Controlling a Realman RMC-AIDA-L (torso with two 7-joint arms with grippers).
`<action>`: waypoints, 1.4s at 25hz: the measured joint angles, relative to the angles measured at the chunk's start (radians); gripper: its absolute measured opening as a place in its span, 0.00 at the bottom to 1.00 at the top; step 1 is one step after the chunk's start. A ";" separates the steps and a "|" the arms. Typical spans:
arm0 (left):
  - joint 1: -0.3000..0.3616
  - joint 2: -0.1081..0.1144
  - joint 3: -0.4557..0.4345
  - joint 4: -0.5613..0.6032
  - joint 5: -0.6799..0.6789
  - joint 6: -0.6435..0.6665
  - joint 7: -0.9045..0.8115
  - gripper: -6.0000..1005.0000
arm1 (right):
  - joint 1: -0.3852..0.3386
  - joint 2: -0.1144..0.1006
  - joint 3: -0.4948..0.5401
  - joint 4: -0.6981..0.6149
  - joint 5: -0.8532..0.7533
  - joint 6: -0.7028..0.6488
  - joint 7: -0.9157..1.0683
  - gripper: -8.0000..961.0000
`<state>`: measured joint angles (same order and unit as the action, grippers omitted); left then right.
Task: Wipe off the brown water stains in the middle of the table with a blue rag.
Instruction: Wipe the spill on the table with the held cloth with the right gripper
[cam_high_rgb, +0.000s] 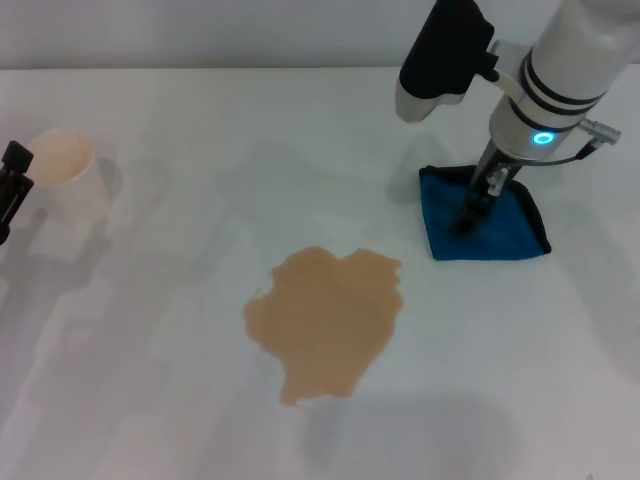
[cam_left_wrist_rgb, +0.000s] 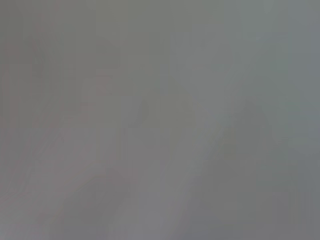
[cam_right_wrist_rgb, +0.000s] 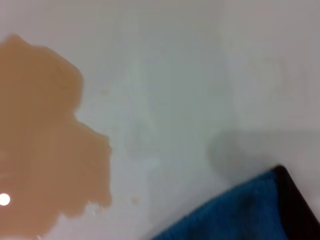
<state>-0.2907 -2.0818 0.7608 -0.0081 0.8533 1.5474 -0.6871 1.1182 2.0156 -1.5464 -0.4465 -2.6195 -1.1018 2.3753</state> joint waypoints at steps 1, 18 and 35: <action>0.000 0.000 0.000 -0.001 0.000 0.000 0.000 0.89 | -0.001 0.000 0.000 0.009 -0.005 0.008 0.000 0.67; -0.001 0.000 0.000 -0.007 0.002 0.001 0.000 0.89 | -0.015 0.000 0.001 0.055 -0.003 0.019 0.001 0.70; 0.001 -0.001 0.000 -0.007 0.006 0.001 -0.001 0.89 | -0.020 0.002 0.000 0.054 -0.007 -0.022 0.000 0.25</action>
<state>-0.2898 -2.0832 0.7608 -0.0153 0.8591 1.5483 -0.6881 1.0986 2.0175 -1.5467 -0.3920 -2.6262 -1.1242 2.3750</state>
